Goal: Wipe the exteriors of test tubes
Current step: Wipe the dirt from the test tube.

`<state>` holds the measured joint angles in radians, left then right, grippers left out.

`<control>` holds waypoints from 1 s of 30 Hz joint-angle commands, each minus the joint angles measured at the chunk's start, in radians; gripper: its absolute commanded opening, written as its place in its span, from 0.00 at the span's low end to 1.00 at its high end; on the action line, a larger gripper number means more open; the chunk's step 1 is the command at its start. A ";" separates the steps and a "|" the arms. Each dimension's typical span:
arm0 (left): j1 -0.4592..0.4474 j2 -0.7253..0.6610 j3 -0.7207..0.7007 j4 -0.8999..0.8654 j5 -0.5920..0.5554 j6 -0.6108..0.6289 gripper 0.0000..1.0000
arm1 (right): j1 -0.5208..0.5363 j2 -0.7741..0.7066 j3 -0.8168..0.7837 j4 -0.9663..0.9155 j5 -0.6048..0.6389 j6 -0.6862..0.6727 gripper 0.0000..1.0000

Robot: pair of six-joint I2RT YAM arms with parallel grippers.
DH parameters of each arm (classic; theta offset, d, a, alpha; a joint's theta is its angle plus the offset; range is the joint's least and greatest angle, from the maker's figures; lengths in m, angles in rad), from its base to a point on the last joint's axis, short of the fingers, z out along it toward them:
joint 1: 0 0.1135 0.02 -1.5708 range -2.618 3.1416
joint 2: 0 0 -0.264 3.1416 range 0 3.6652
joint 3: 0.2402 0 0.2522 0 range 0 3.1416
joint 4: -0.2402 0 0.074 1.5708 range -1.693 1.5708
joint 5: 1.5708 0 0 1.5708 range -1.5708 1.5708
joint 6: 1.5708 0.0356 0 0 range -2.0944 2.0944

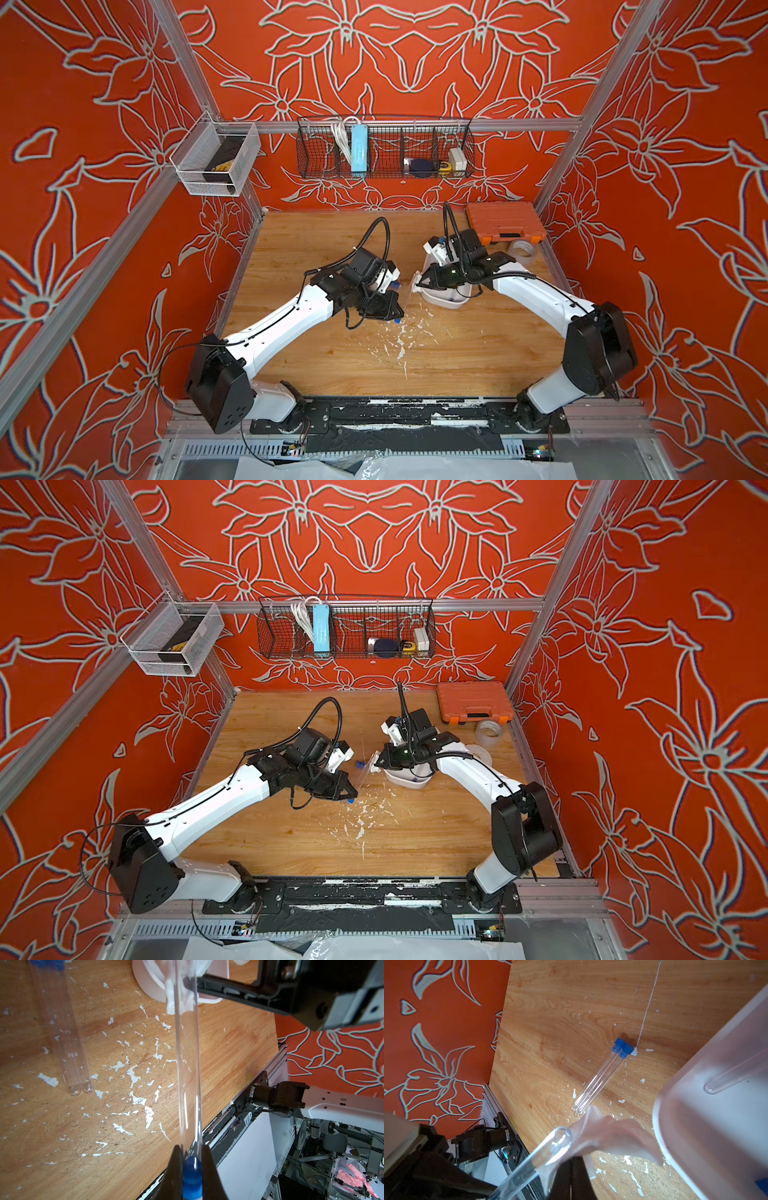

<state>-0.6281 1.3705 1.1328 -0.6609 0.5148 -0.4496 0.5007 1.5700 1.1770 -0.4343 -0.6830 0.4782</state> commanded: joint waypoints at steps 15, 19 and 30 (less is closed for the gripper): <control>-0.001 0.078 0.090 0.058 -0.011 -0.021 0.01 | 0.141 -0.075 -0.086 0.066 0.017 0.084 0.00; -0.001 0.070 0.083 0.042 -0.004 -0.008 0.01 | 0.123 -0.070 -0.071 0.049 0.034 0.067 0.00; -0.001 0.007 0.000 0.001 0.010 0.009 0.01 | -0.004 -0.018 0.046 -0.005 -0.010 0.004 0.00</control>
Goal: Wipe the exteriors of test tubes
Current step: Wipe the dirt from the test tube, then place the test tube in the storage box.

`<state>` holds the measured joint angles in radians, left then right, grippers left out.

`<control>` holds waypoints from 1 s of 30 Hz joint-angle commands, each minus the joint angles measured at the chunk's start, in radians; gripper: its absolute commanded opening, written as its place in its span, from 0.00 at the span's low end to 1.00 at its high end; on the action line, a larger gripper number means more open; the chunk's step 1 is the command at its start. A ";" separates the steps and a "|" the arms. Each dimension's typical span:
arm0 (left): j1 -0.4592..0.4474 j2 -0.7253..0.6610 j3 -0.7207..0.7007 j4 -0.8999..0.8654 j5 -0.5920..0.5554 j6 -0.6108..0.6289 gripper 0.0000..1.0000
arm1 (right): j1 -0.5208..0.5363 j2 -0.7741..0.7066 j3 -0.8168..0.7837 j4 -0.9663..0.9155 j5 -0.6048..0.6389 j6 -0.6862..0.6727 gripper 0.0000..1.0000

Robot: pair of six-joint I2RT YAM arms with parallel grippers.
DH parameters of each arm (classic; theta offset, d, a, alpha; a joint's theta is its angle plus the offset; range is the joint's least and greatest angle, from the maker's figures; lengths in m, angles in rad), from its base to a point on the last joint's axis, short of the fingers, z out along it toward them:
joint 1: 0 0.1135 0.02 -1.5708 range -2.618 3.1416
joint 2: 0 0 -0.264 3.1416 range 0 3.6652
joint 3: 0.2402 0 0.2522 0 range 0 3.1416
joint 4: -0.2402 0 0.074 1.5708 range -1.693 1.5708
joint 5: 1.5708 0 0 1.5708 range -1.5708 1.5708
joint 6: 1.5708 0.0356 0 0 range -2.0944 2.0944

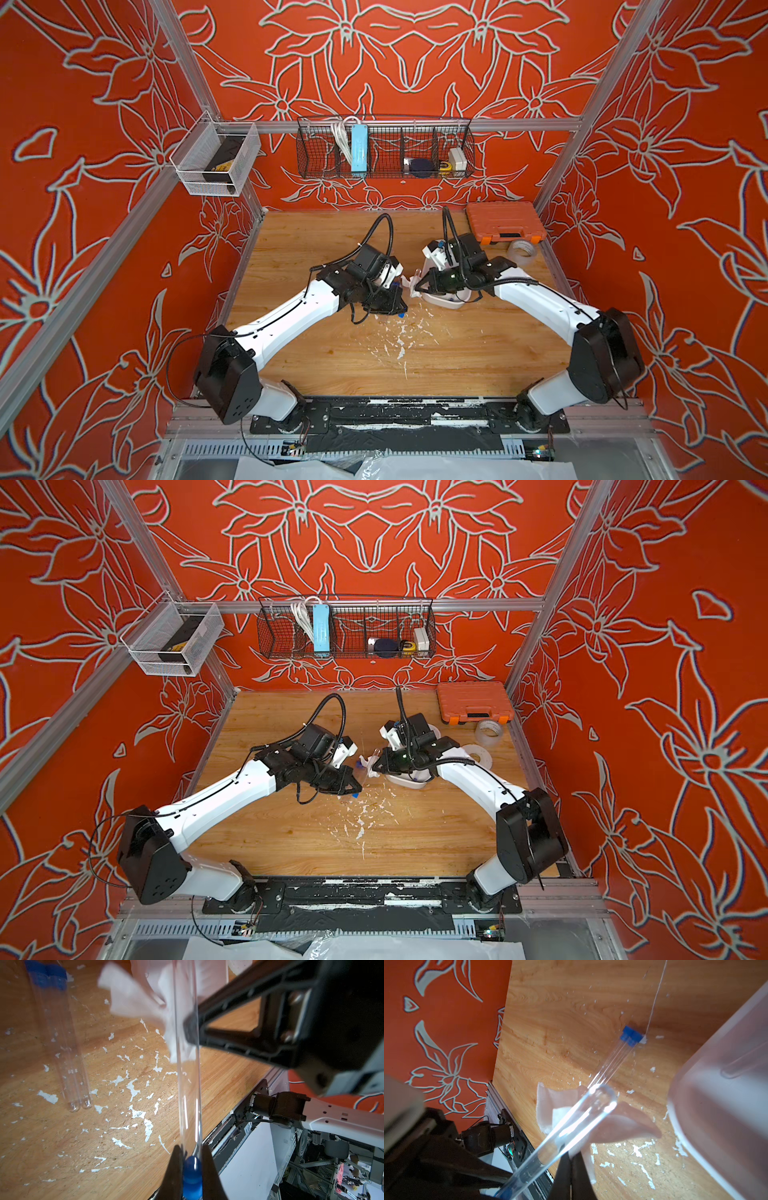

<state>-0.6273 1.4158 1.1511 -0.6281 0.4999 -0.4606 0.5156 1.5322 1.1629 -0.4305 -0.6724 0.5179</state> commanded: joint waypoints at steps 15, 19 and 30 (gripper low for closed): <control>-0.002 0.055 0.033 -0.023 -0.034 0.043 0.02 | -0.219 -0.053 0.095 -0.037 -0.060 -0.013 0.00; -0.005 0.214 0.189 -0.012 -0.072 0.058 0.01 | -0.287 -0.144 0.024 -0.055 -0.021 0.016 0.00; -0.090 0.794 0.894 -0.143 -0.249 0.044 0.00 | -0.359 -0.339 -0.121 -0.182 0.241 0.095 0.00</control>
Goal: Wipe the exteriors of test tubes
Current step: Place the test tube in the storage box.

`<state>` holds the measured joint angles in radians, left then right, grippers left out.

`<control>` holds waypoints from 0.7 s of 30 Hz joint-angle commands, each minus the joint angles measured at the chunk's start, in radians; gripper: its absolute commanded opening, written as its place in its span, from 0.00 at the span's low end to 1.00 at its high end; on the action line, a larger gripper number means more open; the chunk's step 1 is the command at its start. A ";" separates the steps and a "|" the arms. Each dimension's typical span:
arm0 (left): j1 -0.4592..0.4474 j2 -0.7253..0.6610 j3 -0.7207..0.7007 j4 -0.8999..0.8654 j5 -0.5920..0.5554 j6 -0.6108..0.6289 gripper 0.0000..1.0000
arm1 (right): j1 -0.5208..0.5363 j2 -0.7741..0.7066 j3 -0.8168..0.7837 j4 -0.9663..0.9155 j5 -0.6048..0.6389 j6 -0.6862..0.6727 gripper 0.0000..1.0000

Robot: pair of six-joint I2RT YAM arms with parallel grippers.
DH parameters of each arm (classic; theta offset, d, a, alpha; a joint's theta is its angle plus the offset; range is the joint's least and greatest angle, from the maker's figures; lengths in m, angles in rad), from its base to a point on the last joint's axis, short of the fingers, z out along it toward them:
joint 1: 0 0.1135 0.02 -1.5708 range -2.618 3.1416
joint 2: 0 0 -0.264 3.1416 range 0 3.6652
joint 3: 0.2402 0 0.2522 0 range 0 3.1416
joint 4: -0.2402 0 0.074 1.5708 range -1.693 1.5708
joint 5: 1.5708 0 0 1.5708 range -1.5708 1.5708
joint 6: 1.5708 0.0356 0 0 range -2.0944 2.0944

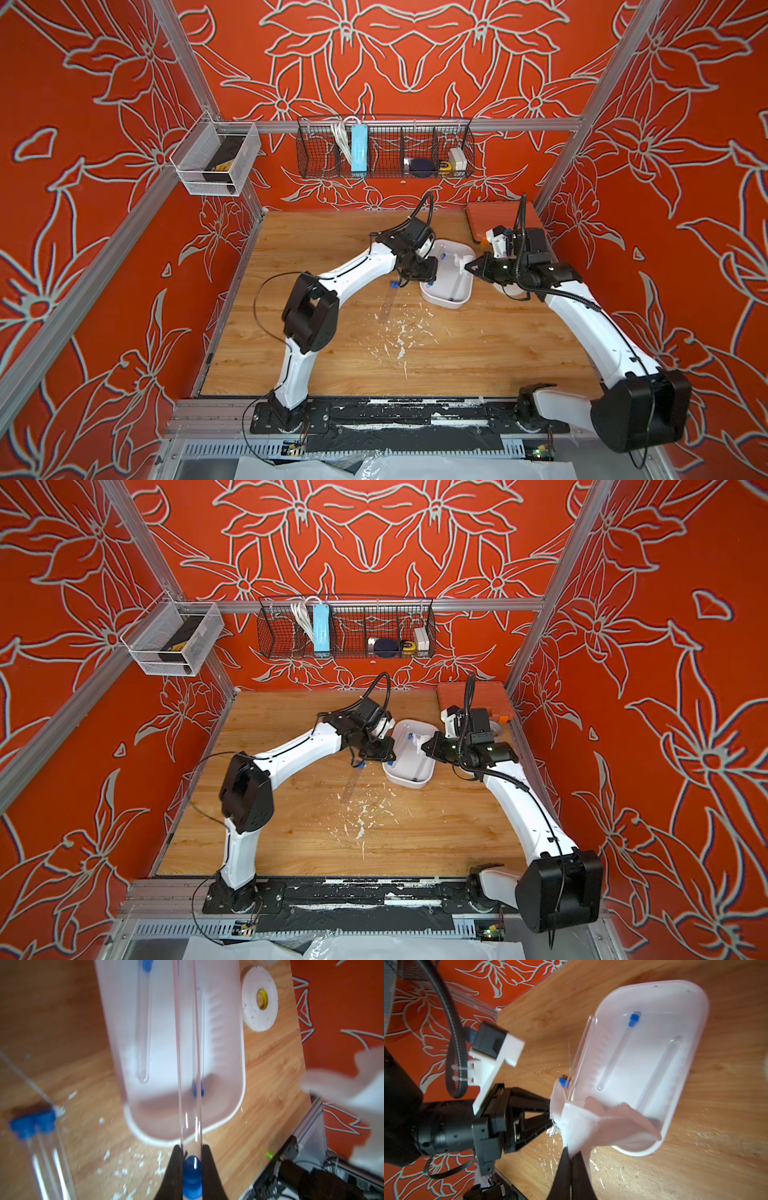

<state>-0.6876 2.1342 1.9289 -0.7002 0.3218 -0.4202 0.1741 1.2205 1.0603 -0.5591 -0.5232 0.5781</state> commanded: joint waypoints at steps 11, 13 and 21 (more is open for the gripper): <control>-0.096 0.266 0.250 -0.075 -0.272 -0.047 0.02 | -0.035 -0.094 -0.070 -0.070 0.109 0.082 0.00; -0.099 0.272 0.236 -0.067 -0.307 -0.052 0.03 | -0.035 -0.099 -0.072 -0.073 0.109 0.081 0.00; -0.099 0.310 0.360 -0.122 -0.322 -0.060 0.53 | -0.035 -0.090 -0.075 -0.059 0.106 0.093 0.00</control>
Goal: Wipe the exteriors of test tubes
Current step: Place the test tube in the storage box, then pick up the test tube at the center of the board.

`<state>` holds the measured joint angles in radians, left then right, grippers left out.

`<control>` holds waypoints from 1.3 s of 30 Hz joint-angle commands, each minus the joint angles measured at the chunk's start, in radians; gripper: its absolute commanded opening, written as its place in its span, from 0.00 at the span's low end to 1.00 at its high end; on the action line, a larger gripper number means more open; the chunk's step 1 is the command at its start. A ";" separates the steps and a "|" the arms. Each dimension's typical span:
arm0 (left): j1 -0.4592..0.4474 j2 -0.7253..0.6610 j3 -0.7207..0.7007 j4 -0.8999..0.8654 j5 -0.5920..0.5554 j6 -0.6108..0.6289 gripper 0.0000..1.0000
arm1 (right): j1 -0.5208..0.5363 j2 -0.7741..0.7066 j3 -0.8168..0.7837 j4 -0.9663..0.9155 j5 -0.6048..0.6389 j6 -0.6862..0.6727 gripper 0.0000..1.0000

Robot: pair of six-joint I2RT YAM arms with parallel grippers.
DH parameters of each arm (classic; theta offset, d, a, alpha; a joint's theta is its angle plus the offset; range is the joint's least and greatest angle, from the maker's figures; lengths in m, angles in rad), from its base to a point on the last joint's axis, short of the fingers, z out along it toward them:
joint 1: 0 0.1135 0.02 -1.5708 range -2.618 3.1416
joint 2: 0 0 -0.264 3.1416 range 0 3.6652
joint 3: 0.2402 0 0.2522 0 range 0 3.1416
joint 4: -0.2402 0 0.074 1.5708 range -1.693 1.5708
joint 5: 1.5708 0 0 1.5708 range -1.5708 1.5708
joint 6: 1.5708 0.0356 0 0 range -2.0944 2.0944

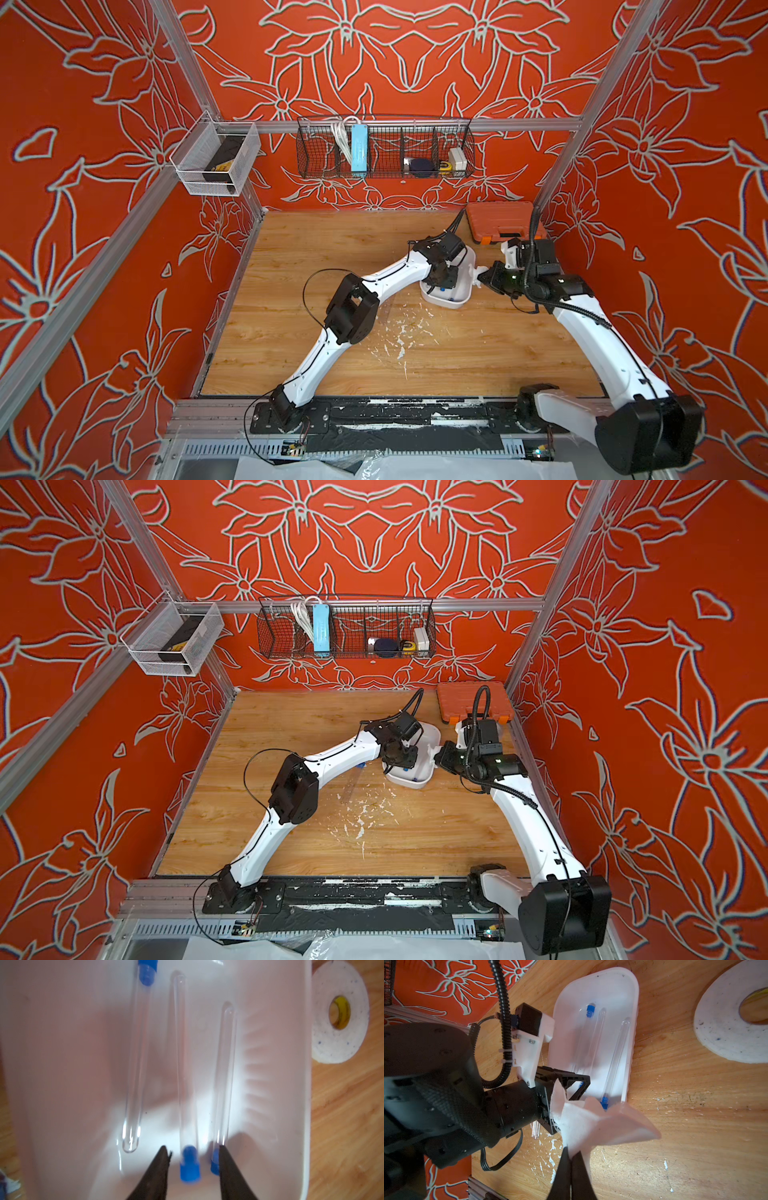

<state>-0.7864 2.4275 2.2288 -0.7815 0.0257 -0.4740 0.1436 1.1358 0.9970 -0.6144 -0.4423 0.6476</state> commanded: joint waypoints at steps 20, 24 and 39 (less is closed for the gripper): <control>0.184 -0.684 -0.710 -0.154 -0.031 0.094 0.68 | 0.123 0.174 0.115 0.018 0.031 -0.002 0.00; 0.194 -0.741 -0.891 -0.068 -0.013 0.079 0.67 | 0.168 0.201 0.132 0.016 0.036 -0.003 0.00; 0.194 -0.682 -1.031 0.103 -0.023 0.071 0.54 | 0.234 0.199 0.125 -0.004 0.038 -0.006 0.00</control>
<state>-0.5938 1.7226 1.2133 -0.7170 0.0025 -0.4088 0.3679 1.3380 1.1004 -0.6029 -0.4236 0.6453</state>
